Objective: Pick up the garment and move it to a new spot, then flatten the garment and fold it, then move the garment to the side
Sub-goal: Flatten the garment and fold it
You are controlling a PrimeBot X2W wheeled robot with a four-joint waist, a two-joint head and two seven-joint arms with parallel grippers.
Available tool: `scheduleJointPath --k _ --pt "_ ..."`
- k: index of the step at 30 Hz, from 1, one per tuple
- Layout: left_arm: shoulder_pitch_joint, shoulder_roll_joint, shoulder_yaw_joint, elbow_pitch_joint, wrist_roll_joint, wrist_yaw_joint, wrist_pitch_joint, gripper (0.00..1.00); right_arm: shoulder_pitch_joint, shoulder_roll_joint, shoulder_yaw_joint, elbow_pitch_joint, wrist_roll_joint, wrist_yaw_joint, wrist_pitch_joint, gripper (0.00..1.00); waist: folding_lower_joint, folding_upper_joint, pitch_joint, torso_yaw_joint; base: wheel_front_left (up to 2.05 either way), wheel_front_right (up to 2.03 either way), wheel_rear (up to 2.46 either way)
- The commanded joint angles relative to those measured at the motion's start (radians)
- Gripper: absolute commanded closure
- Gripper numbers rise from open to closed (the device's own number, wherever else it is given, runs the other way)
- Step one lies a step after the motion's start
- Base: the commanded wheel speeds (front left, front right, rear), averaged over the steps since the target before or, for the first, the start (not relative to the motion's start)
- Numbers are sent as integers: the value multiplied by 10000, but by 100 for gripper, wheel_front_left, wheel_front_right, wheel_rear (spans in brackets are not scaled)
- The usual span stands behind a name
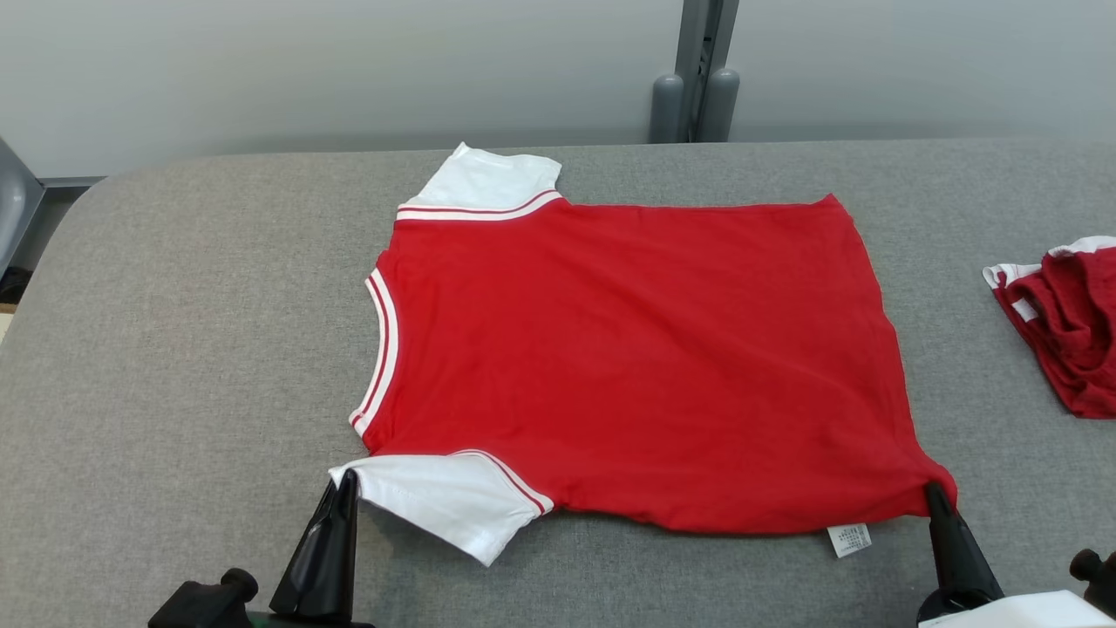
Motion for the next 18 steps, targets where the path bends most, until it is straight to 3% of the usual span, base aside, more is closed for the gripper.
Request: scheduleJointPath --k 1,10,18 --pt "-197 36 27 88 10 -56 -55 100 -119 -42 13 70 -63 5 -117 100 1 -1 -8 12 0 0 0" --pt "-872 -32 -79 936 -27 -282 -235 100 -497 -52 273 1024 186 5 -225 100 1 -1 2 30 0 0 0" --pt "-2686 50 -372 2235 207 -705 -313 100 -1224 -29 415 1497 908 5 -414 100 1 -1 300 -19 0 0 0"
